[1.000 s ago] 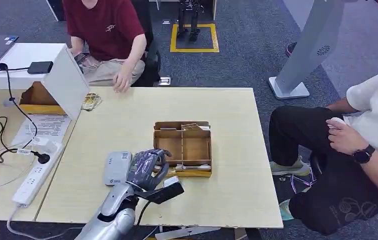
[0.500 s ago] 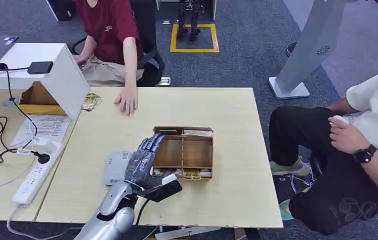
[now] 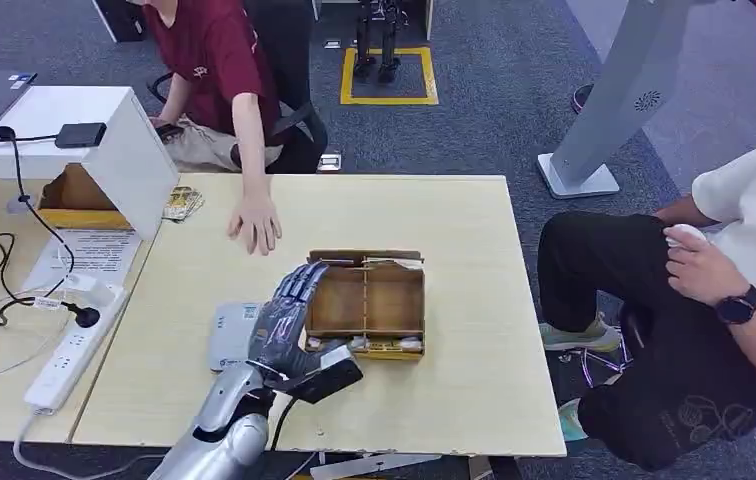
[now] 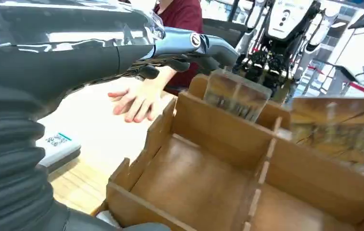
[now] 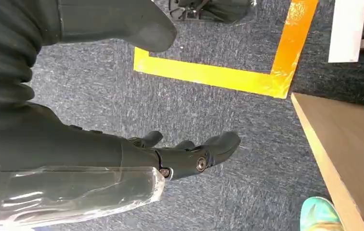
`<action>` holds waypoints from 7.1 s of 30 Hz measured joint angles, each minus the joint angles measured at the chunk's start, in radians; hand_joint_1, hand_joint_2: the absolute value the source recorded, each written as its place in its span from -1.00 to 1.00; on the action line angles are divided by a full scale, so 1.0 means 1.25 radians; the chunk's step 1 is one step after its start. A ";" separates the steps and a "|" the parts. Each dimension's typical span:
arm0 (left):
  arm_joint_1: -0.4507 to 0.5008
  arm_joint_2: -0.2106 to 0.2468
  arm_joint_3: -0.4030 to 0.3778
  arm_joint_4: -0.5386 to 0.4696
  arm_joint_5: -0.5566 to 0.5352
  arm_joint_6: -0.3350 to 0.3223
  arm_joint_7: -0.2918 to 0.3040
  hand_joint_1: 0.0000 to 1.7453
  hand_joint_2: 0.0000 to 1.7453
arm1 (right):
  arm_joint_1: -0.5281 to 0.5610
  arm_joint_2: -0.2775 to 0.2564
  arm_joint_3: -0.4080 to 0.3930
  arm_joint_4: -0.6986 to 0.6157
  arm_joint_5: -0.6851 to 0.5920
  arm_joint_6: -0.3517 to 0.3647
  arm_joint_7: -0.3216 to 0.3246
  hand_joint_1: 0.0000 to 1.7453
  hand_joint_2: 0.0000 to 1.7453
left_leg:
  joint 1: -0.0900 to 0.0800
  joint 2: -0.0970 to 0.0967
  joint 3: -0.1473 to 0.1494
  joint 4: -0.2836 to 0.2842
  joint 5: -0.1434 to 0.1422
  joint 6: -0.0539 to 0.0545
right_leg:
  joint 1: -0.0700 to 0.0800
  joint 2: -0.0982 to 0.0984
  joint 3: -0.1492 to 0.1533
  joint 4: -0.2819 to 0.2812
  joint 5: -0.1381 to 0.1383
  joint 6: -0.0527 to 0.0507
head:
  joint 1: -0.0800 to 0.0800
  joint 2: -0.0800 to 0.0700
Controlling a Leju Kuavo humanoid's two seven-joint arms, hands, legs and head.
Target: Pass the card to the sensor for recognition and then transmit it.
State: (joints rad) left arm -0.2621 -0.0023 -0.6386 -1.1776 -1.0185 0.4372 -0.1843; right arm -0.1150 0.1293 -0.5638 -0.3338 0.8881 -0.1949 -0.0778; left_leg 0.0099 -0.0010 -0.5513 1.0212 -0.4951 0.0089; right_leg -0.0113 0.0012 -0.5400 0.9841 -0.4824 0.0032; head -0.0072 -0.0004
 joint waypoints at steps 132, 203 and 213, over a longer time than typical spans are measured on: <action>0.081 0.071 -0.061 -0.044 -0.212 0.113 0.075 -1.00 1.00 | 0.002 0.000 0.019 -0.005 -0.033 -0.001 0.006 -1.00 1.00 | 0.000 0.000 -0.001 0.000 0.001 -0.001 | 0.000 0.000 -0.002 0.001 0.000 0.000 | 0.000 0.000; 0.050 0.000 -0.066 -0.018 -0.132 0.095 0.032 -1.00 1.00 | -0.002 0.005 0.068 -0.004 -0.058 -0.005 0.012 -1.00 1.00 | 0.000 0.000 -0.001 0.000 0.001 -0.001 | 0.000 0.000 -0.002 0.001 0.000 0.000 | 0.000 0.000; 0.047 -0.008 -0.067 -0.002 -0.128 0.095 0.033 -1.00 1.00 | -0.005 0.005 0.075 -0.004 -0.058 -0.004 0.017 -1.00 1.00 | 0.000 0.000 -0.001 0.000 0.001 -0.001 | 0.000 0.000 -0.002 0.001 0.000 0.000 | 0.000 0.000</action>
State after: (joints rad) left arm -0.2039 -0.0118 -0.7229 -1.1799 -1.1791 0.5558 -0.1434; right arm -0.1208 0.1354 -0.4696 -0.3391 0.8152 -0.2003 -0.0565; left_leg 0.0100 -0.0006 -0.5523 1.0213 -0.4943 0.0079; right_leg -0.0111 0.0016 -0.5424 0.9855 -0.4822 0.0029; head -0.0076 -0.0004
